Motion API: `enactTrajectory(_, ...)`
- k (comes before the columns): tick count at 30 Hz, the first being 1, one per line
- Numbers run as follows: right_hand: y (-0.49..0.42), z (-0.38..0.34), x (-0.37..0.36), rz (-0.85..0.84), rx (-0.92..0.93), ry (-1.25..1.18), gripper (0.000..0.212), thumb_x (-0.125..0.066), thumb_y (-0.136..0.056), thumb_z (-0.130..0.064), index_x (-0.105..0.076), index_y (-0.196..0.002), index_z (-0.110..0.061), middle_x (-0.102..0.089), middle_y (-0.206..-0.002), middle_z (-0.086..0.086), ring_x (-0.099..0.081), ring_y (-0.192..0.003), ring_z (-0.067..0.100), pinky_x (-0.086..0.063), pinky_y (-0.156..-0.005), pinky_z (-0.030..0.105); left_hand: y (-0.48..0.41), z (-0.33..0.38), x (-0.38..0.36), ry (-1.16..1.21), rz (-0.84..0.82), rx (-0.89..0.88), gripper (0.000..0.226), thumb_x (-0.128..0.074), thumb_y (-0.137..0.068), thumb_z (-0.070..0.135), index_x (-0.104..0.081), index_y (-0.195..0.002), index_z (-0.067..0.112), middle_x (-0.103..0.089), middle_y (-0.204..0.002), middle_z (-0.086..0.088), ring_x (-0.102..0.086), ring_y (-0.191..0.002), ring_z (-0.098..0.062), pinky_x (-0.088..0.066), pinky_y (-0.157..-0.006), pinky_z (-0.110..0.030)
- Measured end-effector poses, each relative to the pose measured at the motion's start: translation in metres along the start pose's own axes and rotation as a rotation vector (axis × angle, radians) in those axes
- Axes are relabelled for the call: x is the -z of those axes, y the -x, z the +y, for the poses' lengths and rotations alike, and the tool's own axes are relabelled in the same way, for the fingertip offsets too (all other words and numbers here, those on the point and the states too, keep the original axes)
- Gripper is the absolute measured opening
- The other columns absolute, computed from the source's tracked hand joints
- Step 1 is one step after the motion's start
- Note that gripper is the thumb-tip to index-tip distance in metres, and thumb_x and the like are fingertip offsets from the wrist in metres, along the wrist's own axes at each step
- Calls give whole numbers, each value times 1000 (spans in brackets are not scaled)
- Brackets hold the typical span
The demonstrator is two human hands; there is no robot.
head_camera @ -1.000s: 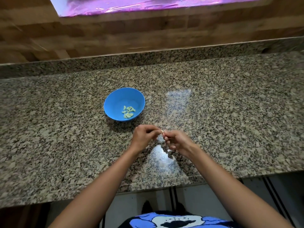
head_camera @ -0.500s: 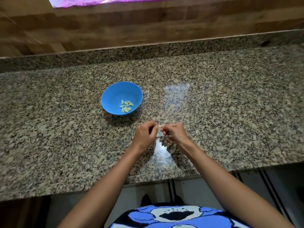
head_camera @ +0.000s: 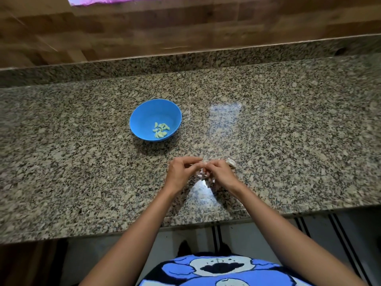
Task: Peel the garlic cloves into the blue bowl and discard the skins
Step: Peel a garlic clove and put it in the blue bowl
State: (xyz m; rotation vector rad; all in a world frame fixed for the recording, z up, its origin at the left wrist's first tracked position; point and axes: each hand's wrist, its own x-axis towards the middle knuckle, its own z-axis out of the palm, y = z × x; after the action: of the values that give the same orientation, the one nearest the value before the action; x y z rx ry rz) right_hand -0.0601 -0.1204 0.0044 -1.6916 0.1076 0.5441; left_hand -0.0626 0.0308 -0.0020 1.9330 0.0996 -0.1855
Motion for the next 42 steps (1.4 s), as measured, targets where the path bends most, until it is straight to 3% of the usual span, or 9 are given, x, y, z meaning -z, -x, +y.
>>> enactTrajectory(4,3,-6,-1,-66,-31,-144,35,-41,-98,-15,-54,-66,-11,-50,-54,-2,-42,-47,12,-32,-42,20,0,2,-1,284,-57,136,10,-68,-82,8,-74,-88,14,-72,-83,-2,-63,-72,-11,-52,-66,-22)
enactTrajectory(10,3,-9,-4,-143,-267,-727,28,-38,-97,-12,-54,-74,-7,-49,-57,0,-46,-45,7,-32,-36,14,1,4,-1,824,-89,341,18,-61,-80,-4,-67,-96,-4,-70,-90,-13,-66,-75,-15,-56,-69,-20)
enactTrajectory(14,4,-8,-5,-97,-268,-639,22,-43,-95,-11,-56,-78,-7,-53,-58,-1,-48,-47,8,-35,-37,14,2,3,-3,874,-21,378,17,-60,-80,-11,-70,-91,-3,-71,-91,-15,-68,-73,-17,-58,-67,-21)
enactTrajectory(22,2,3,0,146,-124,-156,7,-67,-83,-9,-68,-87,-4,-69,-77,12,-57,-49,12,-44,-42,19,4,-3,7,600,49,295,41,-70,-73,-6,-64,-112,4,-71,-92,-17,-69,-79,-22,-59,-71,-27)
enactTrajectory(26,0,6,-6,213,48,172,23,-67,-83,-14,-66,-107,-16,-69,-91,0,-62,-60,8,-51,-56,19,5,-3,6,453,46,236,41,-70,-77,-6,-61,-116,4,-71,-93,-18,-69,-80,-22,-59,-72,-27)
enactTrajectory(29,-2,5,-9,199,168,310,17,-68,-82,-23,-71,-97,-15,-70,-90,-4,-63,-77,5,-51,-72,19,5,-1,4,383,39,196,45,-72,-77,-2,-59,-119,5,-72,-91,-15,-71,-79,-19,-57,-69,-24)
enactTrajectory(36,-2,-5,-6,175,-28,-125,13,-69,-82,-15,-72,-89,-5,-72,-80,8,-53,-52,9,-37,-42,16,10,-3,-5,314,87,78,57,-71,-79,2,-53,-131,14,-69,-109,-5,-68,-96,-9,-56,-80,-26)
enactTrajectory(39,-1,-11,-3,86,-115,-217,11,-67,-83,-13,-71,-88,-4,-71,-79,9,-56,-50,8,-37,-43,18,13,-5,-7,103,60,-38,57,-72,-78,7,-54,-130,21,-67,-116,-3,-66,-101,-7,-55,-87,-30)
enactTrajectory(42,-1,-11,1,41,-146,-204,10,-64,-86,-15,-72,-82,-8,-73,-83,9,-58,-54,9,-39,-46,19,14,-3,-6,154,76,-27,47,-72,-78,10,-59,-122,22,-70,-110,-6,-67,-99,-10,-56,-87,-36)
